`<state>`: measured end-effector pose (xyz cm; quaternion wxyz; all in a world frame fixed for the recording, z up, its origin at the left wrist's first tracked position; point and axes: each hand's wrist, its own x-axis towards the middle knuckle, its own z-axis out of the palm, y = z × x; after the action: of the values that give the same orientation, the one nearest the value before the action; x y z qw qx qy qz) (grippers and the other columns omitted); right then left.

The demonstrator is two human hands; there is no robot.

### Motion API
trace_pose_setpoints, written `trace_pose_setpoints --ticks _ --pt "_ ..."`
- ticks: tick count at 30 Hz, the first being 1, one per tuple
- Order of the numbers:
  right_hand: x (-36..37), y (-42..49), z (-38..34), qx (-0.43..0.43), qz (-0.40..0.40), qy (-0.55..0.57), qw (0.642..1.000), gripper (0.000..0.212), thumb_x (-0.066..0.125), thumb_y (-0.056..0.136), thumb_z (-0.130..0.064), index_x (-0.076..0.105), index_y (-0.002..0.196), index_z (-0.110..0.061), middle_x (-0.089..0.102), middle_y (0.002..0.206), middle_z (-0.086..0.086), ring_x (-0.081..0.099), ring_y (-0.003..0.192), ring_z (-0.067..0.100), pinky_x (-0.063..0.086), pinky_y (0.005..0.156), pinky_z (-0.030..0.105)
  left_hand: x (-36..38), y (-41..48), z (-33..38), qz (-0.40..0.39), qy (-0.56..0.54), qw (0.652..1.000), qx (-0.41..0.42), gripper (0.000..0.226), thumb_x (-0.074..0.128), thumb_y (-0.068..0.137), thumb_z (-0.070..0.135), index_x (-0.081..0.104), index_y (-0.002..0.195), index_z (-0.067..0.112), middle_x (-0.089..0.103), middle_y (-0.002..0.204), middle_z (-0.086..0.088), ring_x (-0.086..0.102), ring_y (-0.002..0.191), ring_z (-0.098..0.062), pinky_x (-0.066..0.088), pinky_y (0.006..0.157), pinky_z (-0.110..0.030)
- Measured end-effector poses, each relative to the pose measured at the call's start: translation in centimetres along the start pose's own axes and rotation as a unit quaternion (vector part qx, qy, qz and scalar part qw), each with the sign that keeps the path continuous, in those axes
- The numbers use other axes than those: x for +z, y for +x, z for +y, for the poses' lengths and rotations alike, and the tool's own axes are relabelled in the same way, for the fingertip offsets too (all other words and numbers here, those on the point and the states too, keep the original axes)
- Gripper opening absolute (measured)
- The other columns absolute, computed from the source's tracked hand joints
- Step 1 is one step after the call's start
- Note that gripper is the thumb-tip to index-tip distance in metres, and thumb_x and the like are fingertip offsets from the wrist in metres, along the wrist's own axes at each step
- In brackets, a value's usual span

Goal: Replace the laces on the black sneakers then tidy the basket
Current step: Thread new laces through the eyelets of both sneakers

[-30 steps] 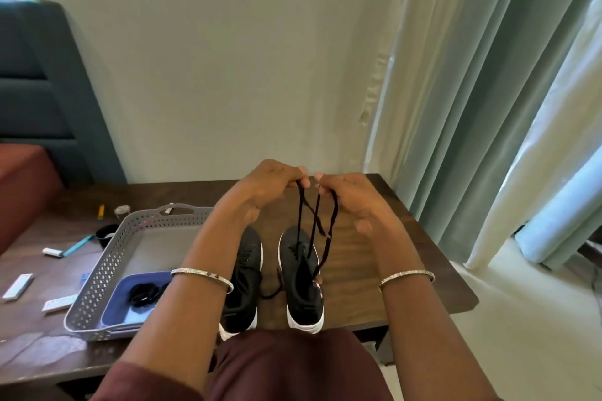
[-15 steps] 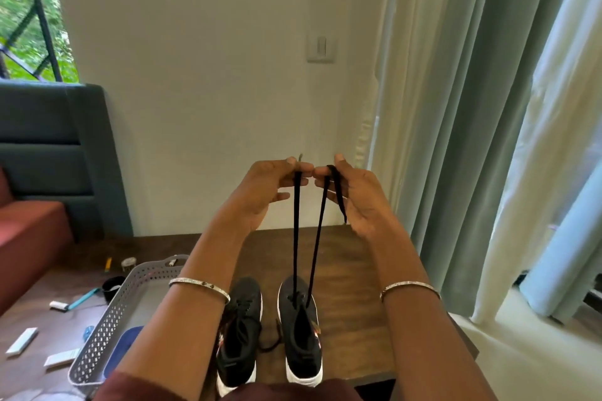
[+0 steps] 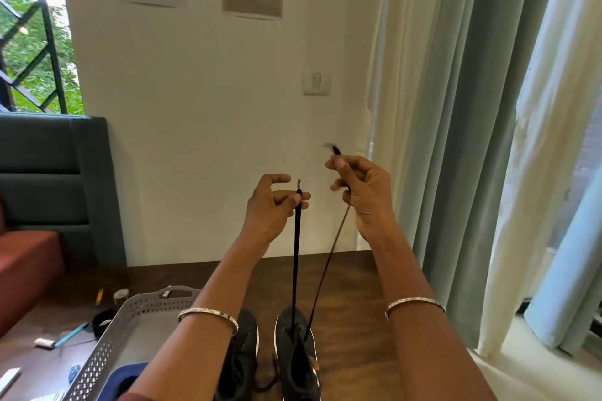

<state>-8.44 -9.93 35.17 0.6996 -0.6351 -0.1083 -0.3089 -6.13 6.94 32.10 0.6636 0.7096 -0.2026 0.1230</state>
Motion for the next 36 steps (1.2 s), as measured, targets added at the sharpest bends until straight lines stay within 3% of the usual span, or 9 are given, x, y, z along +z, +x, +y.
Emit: trace_pose_setpoints --ticks 2,4,7,10,14,19,23,28,36 --pt "-0.2 0.0 0.5 0.004 0.019 -0.012 1.000 0.025 0.070 0.092 -0.025 0.064 0.110 -0.007 0.077 0.094 0.004 0.051 0.047 0.015 0.038 0.045 0.020 0.1 0.3 -0.3 0.005 -0.007 1.000 -0.012 0.020 0.061 0.097 0.010 0.057 0.117 0.012 0.077 0.097 0.004 0.073 0.089 -0.008 0.055 0.087 -0.034" --pt "-0.3 -0.5 1.8 0.041 0.017 -0.016 0.999 0.028 0.069 0.093 -0.024 0.060 0.118 -0.014 0.077 0.096 0.002 0.053 0.047 0.015 0.038 0.046 0.020 0.2 0.5 -0.5 0.005 -0.020 1.000 -0.018 0.014 0.063 0.096 0.010 0.063 0.109 0.010 0.077 0.095 0.003 0.074 0.089 -0.010 0.055 0.086 -0.034" --pt "-0.1 -2.2 4.3 0.116 0.014 0.032 0.993 0.026 0.062 0.097 -0.013 0.061 0.123 -0.016 0.077 0.101 0.004 0.069 0.069 0.015 0.043 0.053 0.020 0.6 0.7 -1.0 0.006 -0.048 0.998 -0.032 0.011 0.065 0.094 0.010 0.068 0.105 0.010 0.078 0.093 0.000 0.074 0.089 -0.013 0.055 0.086 -0.033" --pt "0.5 -3.5 5.8 0.157 0.008 0.085 0.984 0.020 0.064 0.093 -0.005 0.072 0.110 -0.009 0.076 0.100 0.009 0.069 0.082 0.016 0.045 0.064 0.022 1.2 0.8 -1.4 0.012 -0.096 0.993 -0.067 0.011 0.067 0.092 0.008 0.071 0.103 0.007 0.077 0.090 -0.007 0.075 0.087 -0.019 0.058 0.087 -0.035" --pt "1.1 -3.8 6.5 0.171 0.032 0.111 0.978 0.018 0.077 0.083 -0.014 0.078 0.101 -0.010 0.072 0.088 0.010 0.052 0.068 0.012 0.038 0.049 0.018 2.0 0.7 -1.7 0.008 -0.131 0.987 -0.096 0.012 0.070 0.091 0.012 0.073 0.101 0.007 0.077 0.091 -0.009 0.074 0.086 -0.018 0.059 0.081 -0.030" --pt "1.8 -3.9 6.7 0.157 0.069 0.100 0.980 0.021 0.078 0.082 -0.028 0.080 0.099 -0.016 0.074 0.091 0.014 0.039 0.058 0.010 0.035 0.048 0.020 2.9 0.8 -2.1 0.013 -0.150 0.983 -0.109 0.015 0.071 0.089 0.016 0.075 0.103 0.009 0.077 0.096 -0.007 0.073 0.093 -0.016 0.054 0.076 -0.026" --pt "2.2 -4.0 6.7 0.172 0.070 0.128 0.974 0.022 0.075 0.086 -0.028 0.079 0.105 -0.017 0.076 0.095 0.004 0.045 0.065 0.011 0.036 0.053 0.021 3.2 1.0 -2.4 0.035 -0.156 0.980 -0.118 0.017 0.074 0.087 0.019 0.076 0.102 0.012 0.076 0.098 -0.006 0.071 0.096 -0.015 0.052 0.073 -0.024" --pt "2.8 -3.9 6.7 0.184 0.079 0.143 0.969 0.022 0.073 0.087 -0.026 0.078 0.107 -0.017 0.077 0.101 0.000 0.061 0.088 0.016 0.044 0.078 0.030 3.2 1.2 -2.3 0.043 -0.164 0.978 -0.120 0.014 0.076 0.085 0.018 0.077 0.099 0.014 0.077 0.093 -0.001 0.070 0.086 -0.008 0.051 0.075 -0.025" --pt "3.7 -3.4 6.3 0.211 0.090 0.192 0.954 0.015 0.071 0.089 -0.029 0.079 0.100 -0.022 0.077 0.100 -0.001 0.066 0.090 0.014 0.048 0.078 0.029 3.3 1.8 -2.1 0.055 -0.130 0.986 -0.093 0.007 0.078 0.084 0.021 0.077 0.091 0.023 0.077 0.087 0.004 0.068 0.086 -0.010 0.054 0.083 -0.032"
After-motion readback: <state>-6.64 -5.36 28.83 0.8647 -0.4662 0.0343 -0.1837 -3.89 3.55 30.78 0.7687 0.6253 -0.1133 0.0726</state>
